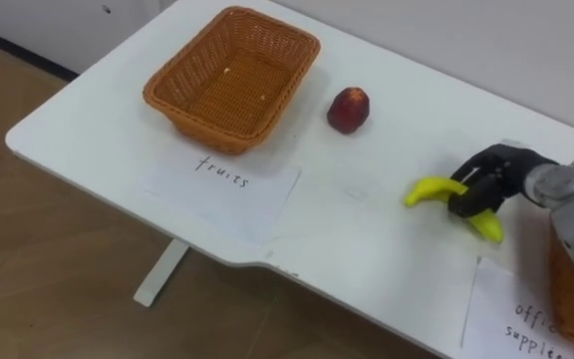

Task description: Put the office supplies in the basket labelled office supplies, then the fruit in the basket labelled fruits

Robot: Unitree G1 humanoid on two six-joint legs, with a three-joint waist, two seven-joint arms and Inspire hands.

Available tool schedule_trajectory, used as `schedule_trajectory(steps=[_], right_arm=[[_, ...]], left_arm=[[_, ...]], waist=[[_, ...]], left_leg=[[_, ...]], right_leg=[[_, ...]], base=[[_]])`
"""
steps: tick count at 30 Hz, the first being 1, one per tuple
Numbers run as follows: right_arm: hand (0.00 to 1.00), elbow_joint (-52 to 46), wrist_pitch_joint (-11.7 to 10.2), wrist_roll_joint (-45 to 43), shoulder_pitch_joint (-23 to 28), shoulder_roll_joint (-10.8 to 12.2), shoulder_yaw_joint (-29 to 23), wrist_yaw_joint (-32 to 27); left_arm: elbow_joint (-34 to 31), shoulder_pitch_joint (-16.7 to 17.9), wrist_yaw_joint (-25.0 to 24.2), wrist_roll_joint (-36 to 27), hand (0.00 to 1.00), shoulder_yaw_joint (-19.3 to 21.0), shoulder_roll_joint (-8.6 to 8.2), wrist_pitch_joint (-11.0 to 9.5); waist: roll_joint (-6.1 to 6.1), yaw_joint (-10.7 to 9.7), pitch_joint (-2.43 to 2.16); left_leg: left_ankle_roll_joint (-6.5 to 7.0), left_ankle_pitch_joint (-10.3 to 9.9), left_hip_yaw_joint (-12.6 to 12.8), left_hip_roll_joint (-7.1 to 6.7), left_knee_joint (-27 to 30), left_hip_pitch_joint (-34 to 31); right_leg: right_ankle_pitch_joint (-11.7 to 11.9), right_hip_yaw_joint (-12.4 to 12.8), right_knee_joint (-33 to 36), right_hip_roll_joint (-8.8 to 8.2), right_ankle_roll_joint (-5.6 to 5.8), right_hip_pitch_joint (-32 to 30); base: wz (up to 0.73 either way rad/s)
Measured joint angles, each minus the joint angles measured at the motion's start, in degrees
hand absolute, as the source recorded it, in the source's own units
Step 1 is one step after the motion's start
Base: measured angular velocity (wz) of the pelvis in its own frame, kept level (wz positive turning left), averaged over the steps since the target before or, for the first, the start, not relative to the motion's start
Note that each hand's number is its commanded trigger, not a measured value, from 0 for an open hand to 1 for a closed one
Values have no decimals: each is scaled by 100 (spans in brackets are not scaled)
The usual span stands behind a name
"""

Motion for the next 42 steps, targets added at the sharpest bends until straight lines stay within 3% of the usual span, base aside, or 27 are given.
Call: schedule_trajectory(steps=[6, 12, 16, 22, 28, 42], right_arm=[[100, -264, 23, 72, 1, 13, 4, 203], [100, -824, 125, 155, 104, 50, 17, 337], [100, -1656, 128, 121, 516, 83, -10, 362], [100, -2344, 130, 114, 694, 191, -29, 503], [100, -2667, 134, 88, 694, 217, -128, 500], [100, -2709, 73, 144, 679, 223, -369, 138]], left_arm=[[-29, -1, 20, 0, 0, 3, 0, -18], [-37, -5, 40, -66, 0, -2, 6, -24], [-125, 58, 30, -61, 0, 26, 5, -81], [-393, 246, 69, -62, 0, 133, -34, -152], [-665, 443, 111, -61, 0, 134, -140, -148], [-665, 497, 152, 10, 0, 130, -146, -136]], waist=[[14, -17, 10], [-3, -54, -12], [-15, -72, -28], [44, -209, -66], [95, -281, -80], [119, -309, -69]], left_leg=[[0, 0, 8, 0, -8, -11], [2, 2, 16, -2, -1, -14], [2, 3, 30, -7, -3, -18], [5, 4, 23, -17, -2, 9], [5, 4, 18, -17, -6, 85], [16, 11, 9, -27, -22, 167]], right_leg=[[0, 64, 6, 4, 0, -18], [0, 79, 9, 2, 0, -49], [0, 149, 11, -5, 0, -73], [0, 226, 9, -8, 0, -47], [-1, 219, 9, -8, 1, 40], [-1, 221, 34, -19, 2, 120]], base=[[-2], [0], [-3], [0], [0], [0]])
